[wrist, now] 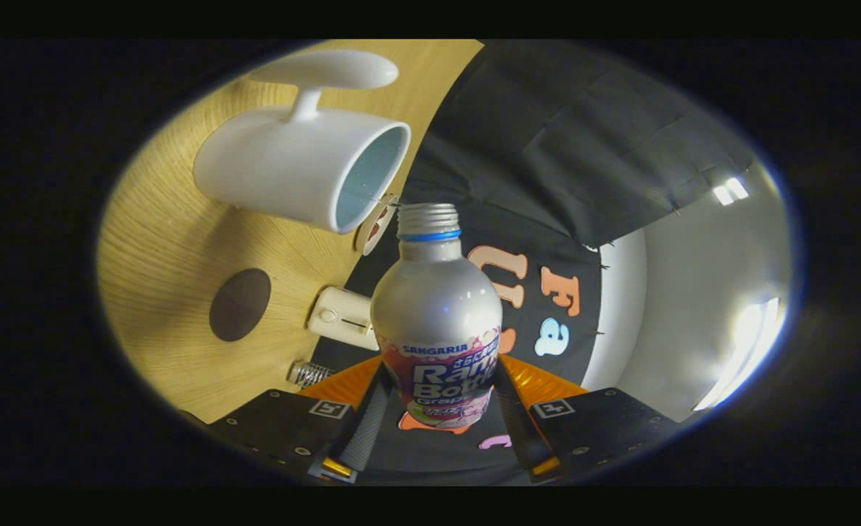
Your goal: Take the bottle from table, then pour the juice into the cup, finally place the bottle on the coaster
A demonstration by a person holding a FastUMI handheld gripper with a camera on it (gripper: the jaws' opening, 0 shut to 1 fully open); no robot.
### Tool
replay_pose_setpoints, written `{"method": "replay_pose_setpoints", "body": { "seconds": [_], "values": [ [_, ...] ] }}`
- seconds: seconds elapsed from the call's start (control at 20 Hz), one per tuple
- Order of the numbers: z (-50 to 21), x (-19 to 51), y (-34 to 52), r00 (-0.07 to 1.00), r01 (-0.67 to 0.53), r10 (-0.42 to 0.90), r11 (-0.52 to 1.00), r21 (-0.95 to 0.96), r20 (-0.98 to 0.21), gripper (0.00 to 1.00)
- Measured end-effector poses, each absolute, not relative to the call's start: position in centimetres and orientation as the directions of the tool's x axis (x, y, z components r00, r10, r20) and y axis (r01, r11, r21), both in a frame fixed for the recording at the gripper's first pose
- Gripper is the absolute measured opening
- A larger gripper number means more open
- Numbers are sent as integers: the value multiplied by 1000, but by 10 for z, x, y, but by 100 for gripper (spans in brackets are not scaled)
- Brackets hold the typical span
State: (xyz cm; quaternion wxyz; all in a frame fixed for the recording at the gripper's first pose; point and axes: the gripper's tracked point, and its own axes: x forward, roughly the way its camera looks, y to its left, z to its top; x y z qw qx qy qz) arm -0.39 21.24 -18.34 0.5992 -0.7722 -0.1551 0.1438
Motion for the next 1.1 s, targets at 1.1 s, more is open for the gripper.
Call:
{"method": "replay_pose_setpoints", "body": {
  "seconds": [1.1],
  "values": [
    [-195,21,204,893,-448,304,679,-582,-332,76]
  ]
}}
